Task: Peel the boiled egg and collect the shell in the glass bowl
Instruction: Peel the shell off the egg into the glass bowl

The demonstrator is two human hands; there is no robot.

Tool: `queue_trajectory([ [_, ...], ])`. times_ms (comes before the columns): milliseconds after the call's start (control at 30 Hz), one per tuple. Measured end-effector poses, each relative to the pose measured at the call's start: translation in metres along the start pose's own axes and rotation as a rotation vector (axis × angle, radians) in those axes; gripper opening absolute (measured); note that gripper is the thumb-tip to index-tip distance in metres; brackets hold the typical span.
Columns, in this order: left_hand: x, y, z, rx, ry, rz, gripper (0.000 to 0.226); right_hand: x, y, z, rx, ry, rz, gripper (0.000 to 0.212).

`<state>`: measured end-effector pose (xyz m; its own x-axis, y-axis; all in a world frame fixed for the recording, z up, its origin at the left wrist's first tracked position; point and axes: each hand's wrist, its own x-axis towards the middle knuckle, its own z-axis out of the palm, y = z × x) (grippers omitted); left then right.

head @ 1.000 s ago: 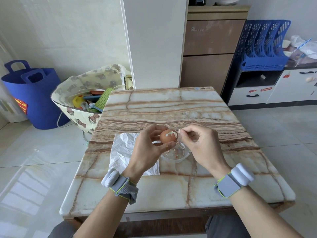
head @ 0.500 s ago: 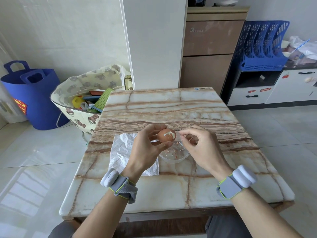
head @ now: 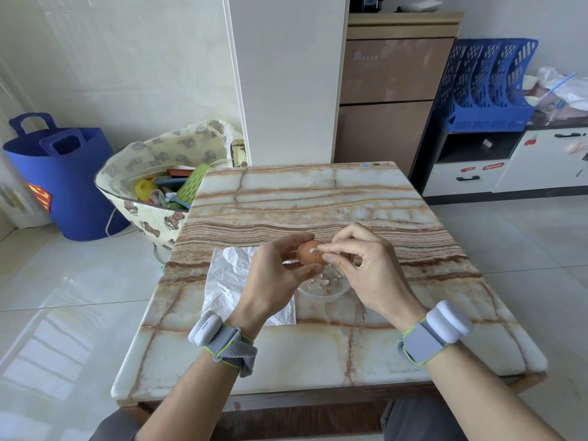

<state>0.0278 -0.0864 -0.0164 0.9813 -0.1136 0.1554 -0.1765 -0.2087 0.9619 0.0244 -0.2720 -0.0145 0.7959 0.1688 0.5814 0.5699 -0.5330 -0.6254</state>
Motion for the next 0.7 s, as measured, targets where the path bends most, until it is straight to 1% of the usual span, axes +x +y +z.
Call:
queue_trajectory([
  [233, 0.0002, 0.001, 0.0004, 0.005, -0.019, -0.007, 0.054, 0.0018, 0.0015, -0.0022, -0.032, -0.064, -0.005, 0.011],
  [500, 0.0008, 0.0013, 0.0014, -0.005, -0.016, -0.007, 0.054, 0.0015, 0.0016, -0.0046, -0.087, -0.125, -0.01, 0.013],
  [700, 0.0021, 0.0011, 0.0016, -0.03, 0.007, -0.008, 0.05, 0.0001, 0.0019, -0.0047, -0.094, -0.122, 0.012, 0.016],
])
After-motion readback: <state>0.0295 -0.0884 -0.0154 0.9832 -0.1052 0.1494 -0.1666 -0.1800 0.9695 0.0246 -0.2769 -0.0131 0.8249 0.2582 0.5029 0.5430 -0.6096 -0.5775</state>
